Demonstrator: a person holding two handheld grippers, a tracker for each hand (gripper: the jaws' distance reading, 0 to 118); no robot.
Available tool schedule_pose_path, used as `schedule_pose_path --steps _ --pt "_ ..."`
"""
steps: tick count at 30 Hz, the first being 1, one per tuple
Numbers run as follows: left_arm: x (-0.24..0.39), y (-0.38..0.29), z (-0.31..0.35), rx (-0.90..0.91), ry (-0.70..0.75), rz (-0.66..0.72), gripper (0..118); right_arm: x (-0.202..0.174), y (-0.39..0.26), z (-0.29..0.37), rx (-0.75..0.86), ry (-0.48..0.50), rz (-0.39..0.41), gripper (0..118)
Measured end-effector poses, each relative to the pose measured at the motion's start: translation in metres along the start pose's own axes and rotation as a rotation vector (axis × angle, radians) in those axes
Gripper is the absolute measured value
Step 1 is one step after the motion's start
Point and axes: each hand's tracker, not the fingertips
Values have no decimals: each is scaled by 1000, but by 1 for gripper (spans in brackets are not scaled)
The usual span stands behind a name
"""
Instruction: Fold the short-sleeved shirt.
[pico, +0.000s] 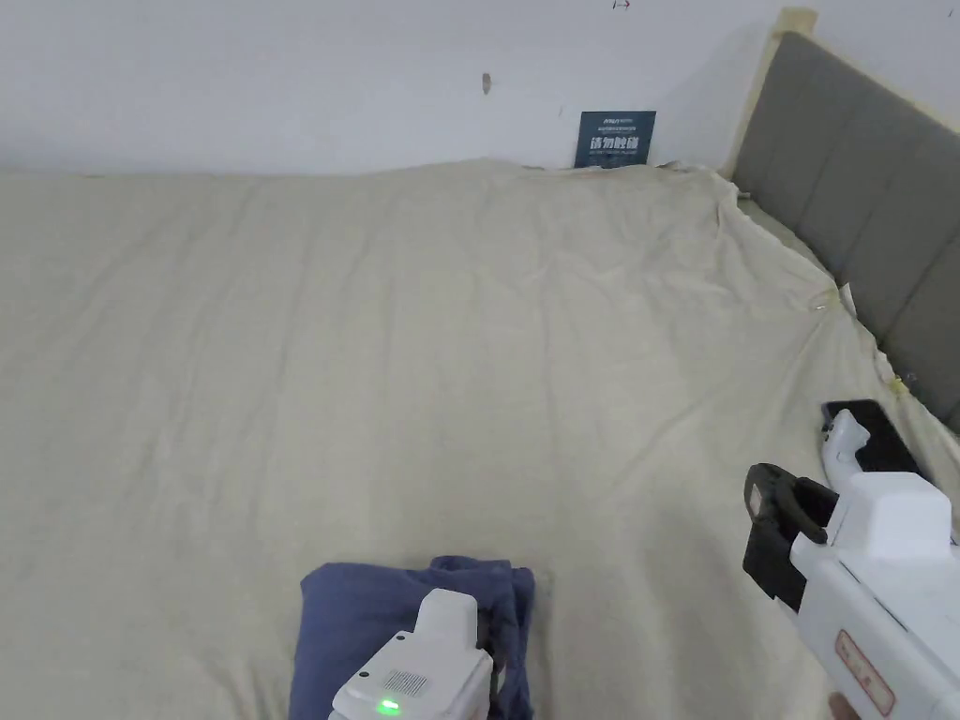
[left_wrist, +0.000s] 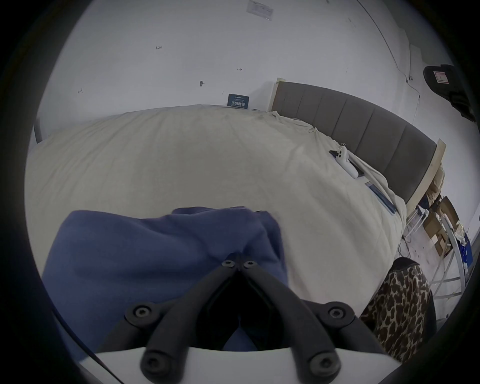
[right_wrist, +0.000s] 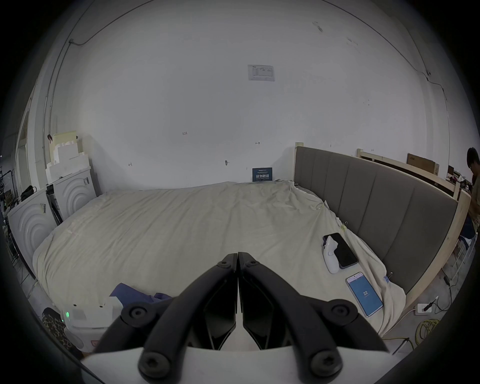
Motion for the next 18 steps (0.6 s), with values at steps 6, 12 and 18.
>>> schedule_pose_path --steps 6,12,18 --pt "24 0 -7 -7 -46 -39 0 5 2 2 6 -13 -3 0" --pt "22 0 -7 -16 -57 -7 0 7 3 6 16 -19 -10 0" --pt "18 25 29 106 -98 -37 0 1 9 9 36 -7 -7 0"
